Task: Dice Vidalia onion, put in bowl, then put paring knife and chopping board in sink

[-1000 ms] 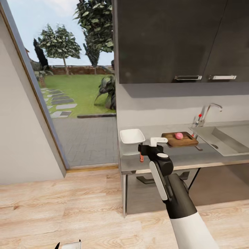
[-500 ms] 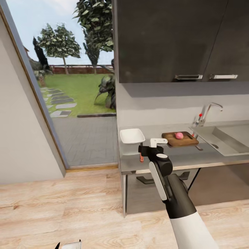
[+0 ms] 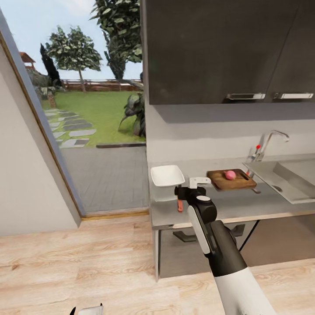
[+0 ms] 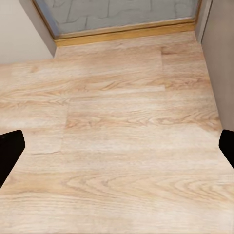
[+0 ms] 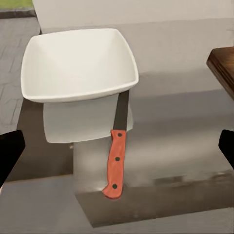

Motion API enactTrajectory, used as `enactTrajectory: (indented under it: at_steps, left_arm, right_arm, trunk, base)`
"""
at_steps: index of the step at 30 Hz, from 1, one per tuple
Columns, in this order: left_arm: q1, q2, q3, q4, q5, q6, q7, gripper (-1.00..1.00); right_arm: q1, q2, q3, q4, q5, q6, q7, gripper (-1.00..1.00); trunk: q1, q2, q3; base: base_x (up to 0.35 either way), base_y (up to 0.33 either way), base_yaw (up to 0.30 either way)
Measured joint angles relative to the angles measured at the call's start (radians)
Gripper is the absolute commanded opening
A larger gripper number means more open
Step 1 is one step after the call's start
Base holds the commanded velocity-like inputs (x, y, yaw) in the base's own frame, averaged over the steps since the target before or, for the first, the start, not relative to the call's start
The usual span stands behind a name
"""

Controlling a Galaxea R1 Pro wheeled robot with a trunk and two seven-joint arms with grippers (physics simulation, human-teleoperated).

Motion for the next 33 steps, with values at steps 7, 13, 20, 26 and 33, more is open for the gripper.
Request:
enactTrajectory:
  at_steps: [7, 13, 20, 26, 33]
  left_arm:
    - [0.0, 0.001, 0.0, 0.0, 0.0, 0.0, 0.0, 1.0]
    - [0.0, 0.001, 0.0, 0.0, 0.0, 0.0, 0.0, 1.0]
    - [0.0, 0.001, 0.0, 0.0, 0.0, 0.0, 0.0, 1.0]
    - [0.0, 0.0, 0.0, 0.0, 0.0, 0.0, 0.0, 1.0]
    - [0.0, 0.0, 0.0, 0.0, 0.0, 0.0, 0.0, 1.0]
  right_arm:
    - [0.0, 0.0, 0.0, 0.009, 0.001, 0.001, 0.0, 1.0]
    - [0.0, 0.0, 0.002, 0.029, 0.001, 0.002, 0.0, 1.0]
    - [0.0, 0.0, 0.002, 0.045, 0.001, 0.002, 0.0, 1.0]
    - [0.0, 0.0, 0.002, 0.046, 0.001, 0.002, 0.0, 1.0]
    - [0.0, 0.0, 0.003, 0.062, 0.002, 0.001, -0.001, 1.0]
  trunk:
    - [0.0, 0.0, -0.006]
    - [0.0, 0.0, -0.011]
    - [0.0, 0.0, -0.017]
    - [0.0, 0.0, -0.022]
    - [0.0, 0.0, -0.027]
  base:
    - [0.069, -0.005, 0.0]
    - [0.003, 0.0, 0.0]
    - [0.0, 0.0, 0.0]
    - [0.009, 0.0, 0.0]
    - [0.172, 0.116, 0.0]
